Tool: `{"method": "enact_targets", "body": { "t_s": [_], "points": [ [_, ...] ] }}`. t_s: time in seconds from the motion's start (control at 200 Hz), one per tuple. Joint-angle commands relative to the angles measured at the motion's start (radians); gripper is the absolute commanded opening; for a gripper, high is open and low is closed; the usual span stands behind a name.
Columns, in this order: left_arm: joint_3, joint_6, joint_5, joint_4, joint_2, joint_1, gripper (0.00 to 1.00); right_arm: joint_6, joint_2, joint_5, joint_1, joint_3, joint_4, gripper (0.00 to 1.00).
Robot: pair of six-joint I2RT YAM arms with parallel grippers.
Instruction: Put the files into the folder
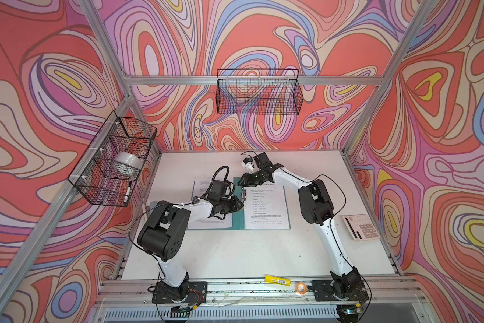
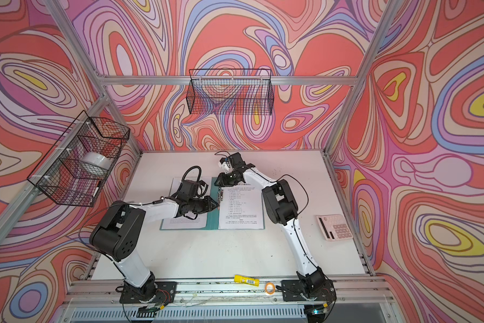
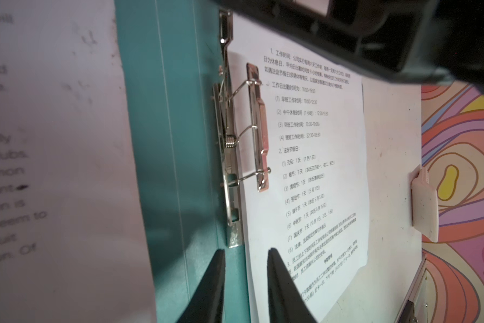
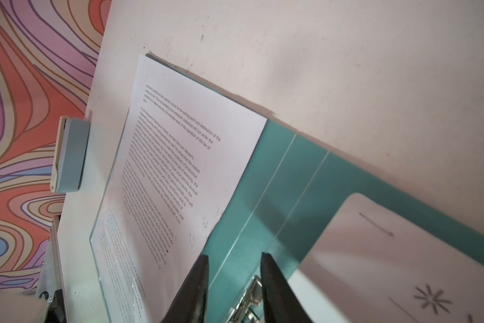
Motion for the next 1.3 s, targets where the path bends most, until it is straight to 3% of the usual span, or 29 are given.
{"method": "enact_targets", "body": {
  "t_s": [0.0,0.551,1.297],
  "points": [
    [-0.023,-0.002,0.014,0.009,-0.015,0.000,0.27,-0.001,0.018,-0.012,-0.004,0.007,0.002,0.33],
    [-0.081,0.006,-0.021,-0.009,-0.040,0.000,0.26,-0.001,-0.003,0.032,-0.007,-0.012,0.014,0.34],
    [-0.088,0.003,-0.020,0.008,-0.034,0.000,0.25,0.009,0.000,-0.049,-0.003,-0.028,0.026,0.33]
  ]
}}
